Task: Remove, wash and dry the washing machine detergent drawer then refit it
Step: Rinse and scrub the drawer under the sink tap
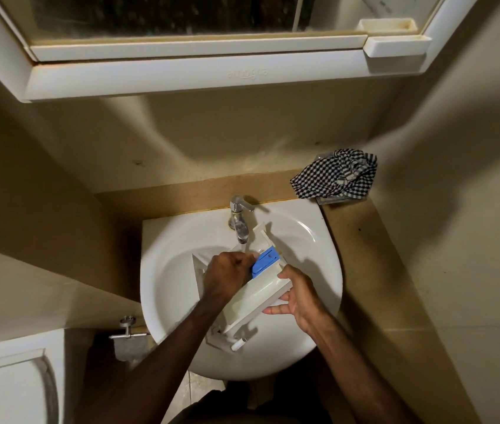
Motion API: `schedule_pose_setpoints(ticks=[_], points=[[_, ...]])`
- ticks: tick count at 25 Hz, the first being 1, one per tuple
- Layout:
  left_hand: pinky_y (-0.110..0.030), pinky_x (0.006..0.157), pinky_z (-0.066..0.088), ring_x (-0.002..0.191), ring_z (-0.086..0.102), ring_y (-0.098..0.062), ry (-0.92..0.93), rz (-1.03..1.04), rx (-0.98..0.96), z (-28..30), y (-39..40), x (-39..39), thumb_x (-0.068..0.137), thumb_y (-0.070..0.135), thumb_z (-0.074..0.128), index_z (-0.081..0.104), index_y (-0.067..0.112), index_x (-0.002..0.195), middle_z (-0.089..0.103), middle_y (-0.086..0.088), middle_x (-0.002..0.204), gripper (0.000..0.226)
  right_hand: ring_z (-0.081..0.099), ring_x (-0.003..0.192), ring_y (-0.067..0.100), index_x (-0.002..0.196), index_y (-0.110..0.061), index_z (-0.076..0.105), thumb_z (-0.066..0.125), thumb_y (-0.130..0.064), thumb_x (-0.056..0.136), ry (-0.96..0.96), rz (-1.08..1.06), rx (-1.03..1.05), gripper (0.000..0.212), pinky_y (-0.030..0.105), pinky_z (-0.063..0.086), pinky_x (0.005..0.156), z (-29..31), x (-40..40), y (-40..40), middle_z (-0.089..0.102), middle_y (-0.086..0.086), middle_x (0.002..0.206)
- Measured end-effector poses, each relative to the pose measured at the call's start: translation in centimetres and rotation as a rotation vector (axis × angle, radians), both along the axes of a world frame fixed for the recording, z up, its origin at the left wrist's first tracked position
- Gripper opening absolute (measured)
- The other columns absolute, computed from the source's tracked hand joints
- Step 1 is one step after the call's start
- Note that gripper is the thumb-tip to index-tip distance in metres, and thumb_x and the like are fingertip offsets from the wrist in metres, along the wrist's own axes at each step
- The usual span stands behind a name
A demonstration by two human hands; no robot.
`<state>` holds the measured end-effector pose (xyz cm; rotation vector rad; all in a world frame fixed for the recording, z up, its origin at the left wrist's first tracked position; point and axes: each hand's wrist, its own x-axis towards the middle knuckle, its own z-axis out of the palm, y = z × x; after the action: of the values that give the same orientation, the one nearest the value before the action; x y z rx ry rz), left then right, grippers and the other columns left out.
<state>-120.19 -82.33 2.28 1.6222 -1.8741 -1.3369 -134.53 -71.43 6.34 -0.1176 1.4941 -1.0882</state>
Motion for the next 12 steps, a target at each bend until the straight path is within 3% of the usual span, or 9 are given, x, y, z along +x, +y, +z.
schedule_pose_setpoints(ticks=[2,3,7,9,12], points=[[-0.033,0.068,0.049,0.088,0.069,-0.024,-0.318,0.112,-0.32,-0.4,-0.6,1.9,0.094,0.053,0.064,0.075,0.024,0.102,0.076,0.002,0.095,0.032,0.067,0.11,0.044,0.122,-0.013,0.068,0.058,-0.029,0.069,0.017,0.023,-0.002,0.056,0.065,0.062,0.076,0.1,-0.2,0.0,0.067,0.025,0.126],[-0.035,0.073,0.049,0.098,0.065,-0.026,-0.402,0.071,-0.383,-0.5,-1.0,2.5,0.091,0.051,0.068,0.069,0.023,0.113,0.073,-0.001,0.107,0.035,0.068,0.108,0.044,0.123,-0.012,0.067,0.058,-0.029,0.069,0.028,0.039,-0.01,0.057,0.065,0.062,0.076,0.3,-0.4,-0.1,0.067,0.023,0.126],[-0.041,0.099,0.045,0.124,0.058,-0.028,-0.564,-0.371,-0.133,-0.3,-3.1,2.1,0.098,0.041,0.061,0.041,0.023,0.151,0.061,-0.007,0.138,0.059,0.071,0.102,0.041,0.127,-0.011,0.063,0.061,-0.03,0.069,0.068,0.101,0.007,0.061,0.065,0.062,0.074,0.7,-0.7,-0.9,0.067,0.021,0.124],[-0.036,0.098,0.044,0.123,0.058,-0.029,-0.512,-0.417,-0.116,-1.0,-4.3,2.1,0.101,0.036,0.058,0.046,0.017,0.149,0.061,-0.011,0.138,0.053,0.071,0.106,0.046,0.125,-0.012,0.066,0.061,-0.032,0.069,0.058,0.102,0.028,0.06,0.063,0.063,0.072,0.6,-0.8,-1.1,0.066,0.024,0.126],[-0.031,0.078,0.043,0.093,0.059,-0.021,-0.513,-0.451,-0.182,-1.4,-4.8,1.9,0.1,0.056,0.052,0.063,0.008,0.123,0.07,-0.012,0.116,0.055,0.072,0.106,0.045,0.122,-0.015,0.069,0.06,-0.036,0.073,0.037,0.102,0.039,0.053,0.062,0.063,0.072,0.3,-1.1,-1.1,0.067,0.026,0.126]])
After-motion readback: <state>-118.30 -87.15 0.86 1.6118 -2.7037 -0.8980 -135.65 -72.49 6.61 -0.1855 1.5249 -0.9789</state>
